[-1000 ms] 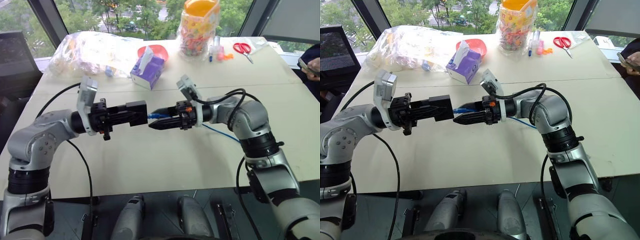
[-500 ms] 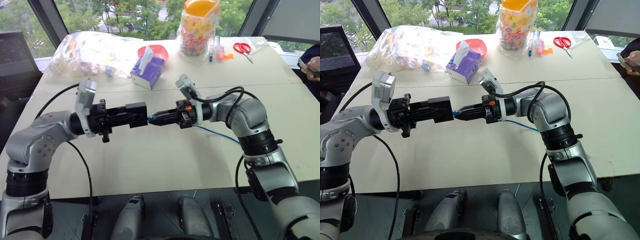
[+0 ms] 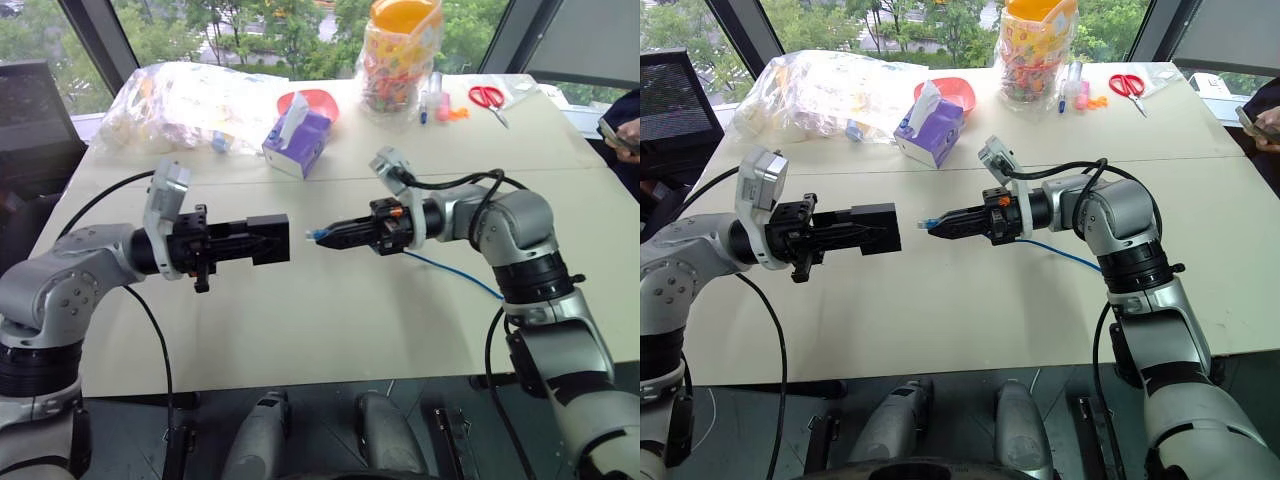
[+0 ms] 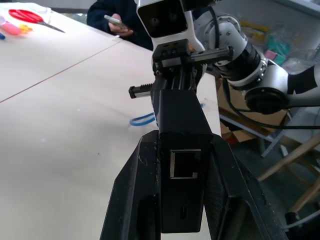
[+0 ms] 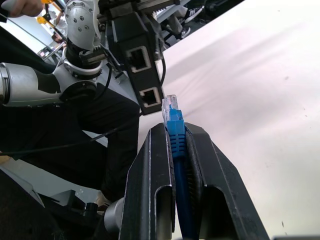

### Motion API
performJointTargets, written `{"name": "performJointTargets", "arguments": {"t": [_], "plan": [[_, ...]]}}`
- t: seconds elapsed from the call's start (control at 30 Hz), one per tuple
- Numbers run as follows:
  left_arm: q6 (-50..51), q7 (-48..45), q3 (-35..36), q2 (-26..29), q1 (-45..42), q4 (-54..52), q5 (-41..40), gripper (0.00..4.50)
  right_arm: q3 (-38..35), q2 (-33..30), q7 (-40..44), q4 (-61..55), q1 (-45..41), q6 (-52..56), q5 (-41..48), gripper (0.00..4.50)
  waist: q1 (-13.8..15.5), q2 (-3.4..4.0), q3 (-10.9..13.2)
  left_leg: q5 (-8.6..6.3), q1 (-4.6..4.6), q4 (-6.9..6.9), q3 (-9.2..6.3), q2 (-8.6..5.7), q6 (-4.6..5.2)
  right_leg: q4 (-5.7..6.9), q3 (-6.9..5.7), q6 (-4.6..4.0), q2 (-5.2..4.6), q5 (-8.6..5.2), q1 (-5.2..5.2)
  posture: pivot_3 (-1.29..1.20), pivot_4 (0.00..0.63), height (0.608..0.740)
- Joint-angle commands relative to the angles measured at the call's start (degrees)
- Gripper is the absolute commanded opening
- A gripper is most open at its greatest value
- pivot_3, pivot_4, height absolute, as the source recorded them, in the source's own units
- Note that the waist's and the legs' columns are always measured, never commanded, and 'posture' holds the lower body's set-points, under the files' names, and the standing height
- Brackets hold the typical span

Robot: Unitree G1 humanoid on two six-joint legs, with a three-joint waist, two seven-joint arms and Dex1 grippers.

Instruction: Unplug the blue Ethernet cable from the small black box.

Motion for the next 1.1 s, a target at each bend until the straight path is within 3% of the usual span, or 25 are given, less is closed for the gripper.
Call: {"name": "performJointTargets", "arguments": {"t": [0.03, 0.2, 0.33, 0.47, 0.57, 0.77, 0.8, 0.97, 1.1], "plan": [[-0.2, -0.2, 1.8, 1.0, -0.3, -0.8, -0.9, 0.5, -1.3, -0.3, 0.2, 0.4, -0.3, -1.9, -0.8, 0.02, -0.1, 0.0, 0.0, 0.0, 0.0, 0.0, 0.0, 0.0, 0.0, 0.0, 0.0, 0.0, 0.0, 0.0, 0.0, 0.0, 0.15, 0.728], [-3.2, 1.0, 0.7, 1.0, 0.1, 0.4, 3.1, 0.5, -1.0, 2.3, -8.5, 12.9, -0.8, -19.0, -12.5, 0.02, 0.0, -0.01, 0.0, 0.0, -0.01, 0.0, 0.03, 0.0, 0.0, 0.0, 0.01, 0.0, 0.0, 0.0, -0.01, 0.0, 0.15, 0.728], [-9.2, 4.0, -2.3, -2.6, 0.2, 2.0, 9.8, 0.5, -1.6, 6.8, -24.4, 33.1, -5.0, -32.5, -23.2, 0.02, 0.0, 0.0, 0.0, 0.01, 0.03, 0.0, 0.06, -0.01, -0.01, 0.0, 0.02, -0.01, 0.0, 0.02, 0.0, 0.0, 0.15, 0.728], [-14.9, 5.9, -5.1, -6.8, 0.5, 2.7, 15.0, 0.5, -3.3, 8.5, -30.8, 45.2, -8.4, -39.8, -27.3, 0.02, 0.1, 0.0, 0.0, 0.02, -0.13, -0.01, 0.05, -0.02, -0.02, -0.02, 0.02, 0.01, 0.0, 0.04, -0.11, 0.0, 0.15, 0.728], [-22.2, 8.7, -8.6, -12.1, 0.8, 5.4, 21.3, 0.5, -6.3, 8.9, -36.0, 51.8, -10.6, -43.0, -28.1, 1.18, 0.0, 0.03, 0.0, 0.02, -0.18, -0.01, 0.05, -0.03, -0.02, -0.03, 0.03, 0.1, -0.01, 0.09, -0.16, 0.0, 0.15, 0.728], [-33.6, 13.1, -11.7, -20.0, -0.9, 14.8, 30.1, 0.5, -11.0, 8.4, -37.2, 54.5, -12.5, -42.5, -27.9, 4.22, -0.1, 0.02, 0.0, 0.03, -0.12, 0.0, 0.05, -0.03, 0.0, -0.03, 0.03, 0.12, 0.02, 0.11, -0.1, 0.0, 0.15, 0.728], [-35.5, 13.5, -12.0, -21.0, -1.2, 16.5, 31.3, 0.5, -11.6, 8.2, -36.9, 54.1, -12.5, -42.0, -27.7, 4.45, -0.1, 0.02, 0.0, 0.03, -0.11, 0.0, 0.05, -0.03, 0.0, -0.03, 0.03, 0.13, 0.02, 0.11, -0.09, 0.0, 0.15, 0.728], [-46.5, 16.8, -14.3, -25.4, -3.8, 29.2, 39.6, 0.5, -17.5, 5.8, -35.6, 43.4, -9.2, -33.2, -22.8, 4.45, 0.0, 0.03, 0.0, 0.03, -0.11, 0.0, 0.05, -0.03, 0.01, -0.01, 0.03, 0.22, 0.02, 0.16, -0.09, 0.0, 0.15, 0.728], [-53.1, 19.1, -13.5, -28.2, -5.8, 37.4, 42.0, 0.5, -21.8, 5.0, -36.9, 22.7, 0.0, -20.6, -16.4, 4.45, 0.3, 0.02, 0.0, 0.02, -0.13, 0.02, 0.01, -0.04, 0.02, -0.01, 0.02, 0.28, 0.02, 0.19, -0.07, 0.0, 0.15, 0.728]]}}
